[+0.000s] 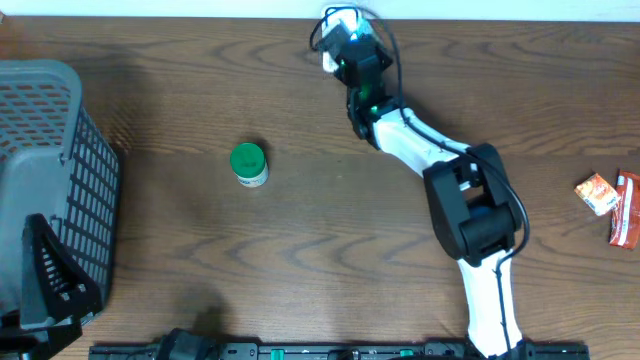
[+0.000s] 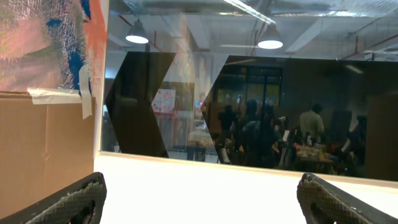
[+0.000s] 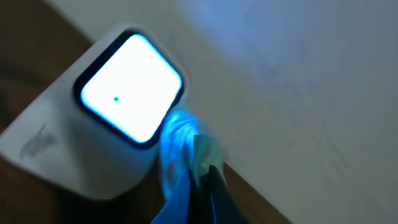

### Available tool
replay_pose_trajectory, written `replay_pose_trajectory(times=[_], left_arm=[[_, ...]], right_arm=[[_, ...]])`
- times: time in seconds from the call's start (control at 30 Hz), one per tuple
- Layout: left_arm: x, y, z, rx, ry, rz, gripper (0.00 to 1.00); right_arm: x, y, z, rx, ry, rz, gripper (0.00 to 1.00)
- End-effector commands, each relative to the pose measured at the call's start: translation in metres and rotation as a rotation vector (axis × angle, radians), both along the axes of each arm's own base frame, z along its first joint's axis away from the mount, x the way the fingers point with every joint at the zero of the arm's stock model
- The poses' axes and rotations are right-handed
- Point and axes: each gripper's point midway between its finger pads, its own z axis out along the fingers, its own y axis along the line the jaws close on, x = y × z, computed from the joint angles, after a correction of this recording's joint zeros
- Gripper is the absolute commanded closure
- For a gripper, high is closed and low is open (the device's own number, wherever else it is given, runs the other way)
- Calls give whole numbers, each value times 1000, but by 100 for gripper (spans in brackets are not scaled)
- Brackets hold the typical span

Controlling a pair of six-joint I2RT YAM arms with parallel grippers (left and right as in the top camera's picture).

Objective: Scan the item barcode
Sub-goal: 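Carry the green pack up to the white scanner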

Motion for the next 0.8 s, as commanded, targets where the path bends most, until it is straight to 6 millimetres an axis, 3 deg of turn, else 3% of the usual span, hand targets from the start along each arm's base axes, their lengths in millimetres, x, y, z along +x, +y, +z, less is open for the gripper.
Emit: replay_pose_trajectory(times=[0.0, 0.13, 0.3, 0.47, 0.63, 0.67, 0.77], left_arm=[[-3, 0, 1, 6, -8, -2, 2], [-3, 0, 1, 6, -8, -2, 2], [-3, 0, 1, 6, -8, -2, 2], [-3, 0, 1, 6, -8, -2, 2], [-3, 0, 1, 6, -8, -2, 2], [-3, 0, 1, 6, -8, -2, 2], [-3, 0, 1, 6, -8, -2, 2]], right_arm=[[-7, 24, -1, -171, -5, 60, 99], [-14, 43, -4, -206, -10, 102, 99], [-12, 53, 18, -230, -97, 110, 99], [-8, 46, 43, -312, -185, 72, 99], [-12, 23, 30, -294, -125, -59, 99], [-15, 20, 23, -276, -99, -86, 96], [-27, 16, -4, -205, -4, -137, 60]])
